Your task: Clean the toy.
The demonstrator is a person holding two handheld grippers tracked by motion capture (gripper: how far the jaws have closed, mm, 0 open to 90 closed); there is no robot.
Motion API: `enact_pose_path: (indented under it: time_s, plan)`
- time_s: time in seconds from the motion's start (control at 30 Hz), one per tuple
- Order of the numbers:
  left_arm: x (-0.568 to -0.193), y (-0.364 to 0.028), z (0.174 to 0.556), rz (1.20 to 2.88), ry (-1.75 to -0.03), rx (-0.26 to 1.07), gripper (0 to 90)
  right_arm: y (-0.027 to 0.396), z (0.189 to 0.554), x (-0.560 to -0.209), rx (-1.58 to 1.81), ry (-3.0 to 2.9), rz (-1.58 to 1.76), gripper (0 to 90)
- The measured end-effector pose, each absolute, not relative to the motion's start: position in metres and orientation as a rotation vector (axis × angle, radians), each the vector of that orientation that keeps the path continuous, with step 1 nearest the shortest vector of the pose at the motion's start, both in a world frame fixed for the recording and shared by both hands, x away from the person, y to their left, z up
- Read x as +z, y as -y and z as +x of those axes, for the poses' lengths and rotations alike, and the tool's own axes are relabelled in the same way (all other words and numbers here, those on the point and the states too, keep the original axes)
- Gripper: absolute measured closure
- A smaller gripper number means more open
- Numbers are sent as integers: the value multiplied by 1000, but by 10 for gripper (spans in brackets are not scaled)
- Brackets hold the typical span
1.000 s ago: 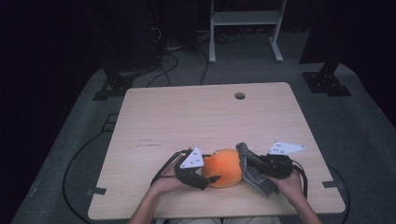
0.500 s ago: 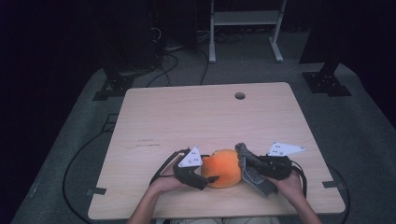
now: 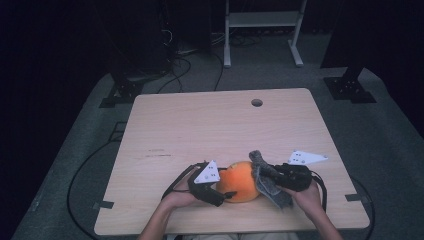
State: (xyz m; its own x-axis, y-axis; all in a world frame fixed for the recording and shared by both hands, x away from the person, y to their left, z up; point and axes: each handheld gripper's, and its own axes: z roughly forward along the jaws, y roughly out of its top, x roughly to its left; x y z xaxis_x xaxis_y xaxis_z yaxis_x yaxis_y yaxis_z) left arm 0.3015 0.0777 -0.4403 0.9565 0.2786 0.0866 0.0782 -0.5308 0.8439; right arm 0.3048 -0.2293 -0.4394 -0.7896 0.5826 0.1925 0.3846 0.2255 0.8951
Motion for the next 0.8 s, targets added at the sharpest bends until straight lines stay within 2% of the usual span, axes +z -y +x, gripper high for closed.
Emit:
enact_pose_path:
  time_s: [0.17,0.3,0.43,0.47,0.5,0.57,0.63,0.73,0.77,0.8]
  plan:
    - [-439,-74,299,2130,-241,269,226,237,308,-441,1534,-2316,982,761]
    - [-439,-74,300,2125,-233,264,221,237,308,-434,1648,-2246,950,761]
    - [-435,-72,311,2133,-392,192,72,229,307,-438,1616,-2292,939,761]
    - [-437,-71,312,2132,-399,153,74,230,307,-437,1632,-2297,949,761]
    - [-439,-71,310,2126,-377,148,120,231,306,-436,1639,-2296,952,761]
    - [-433,-70,304,2122,-318,233,238,231,303,-434,1656,-2295,943,764]
    - [-426,-69,298,2070,-268,357,299,232,300,-427,1659,-2268,921,764]
    - [-424,-68,294,2038,-171,534,297,233,296,-415,1706,-2193,886,764]
    - [-427,-67,295,2060,-154,550,279,233,297,-414,1704,-2183,874,765]
    - [-432,-67,297,2103,-168,507,252,232,298,-415,1692,-2193,877,765]
